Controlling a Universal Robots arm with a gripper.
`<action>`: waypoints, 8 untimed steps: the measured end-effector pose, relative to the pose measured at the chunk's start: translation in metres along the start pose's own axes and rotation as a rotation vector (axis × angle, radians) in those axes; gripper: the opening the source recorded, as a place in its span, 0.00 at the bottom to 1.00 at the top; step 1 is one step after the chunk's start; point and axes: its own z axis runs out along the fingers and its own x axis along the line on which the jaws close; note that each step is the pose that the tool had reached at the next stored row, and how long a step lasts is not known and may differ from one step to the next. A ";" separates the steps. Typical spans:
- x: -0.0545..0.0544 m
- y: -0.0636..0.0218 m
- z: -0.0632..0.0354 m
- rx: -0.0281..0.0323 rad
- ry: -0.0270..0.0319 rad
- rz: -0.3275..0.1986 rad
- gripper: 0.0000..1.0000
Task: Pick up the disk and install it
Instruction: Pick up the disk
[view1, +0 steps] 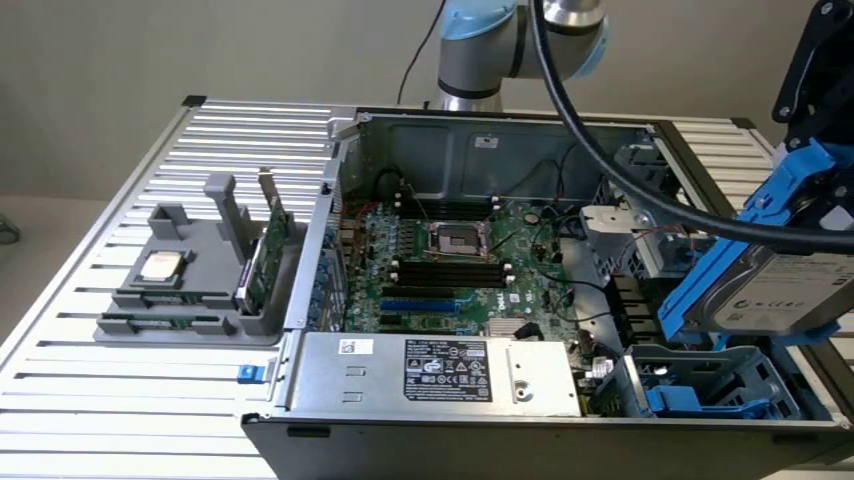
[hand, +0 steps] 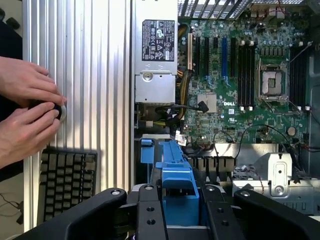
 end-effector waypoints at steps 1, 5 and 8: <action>-0.001 -0.0001 0.0017 0.0000 0.0000 0.000 0.33; -0.002 -0.0007 0.0091 0.0000 0.0031 0.000 0.33; -0.004 -0.0011 0.0145 0.0000 0.0058 0.000 0.33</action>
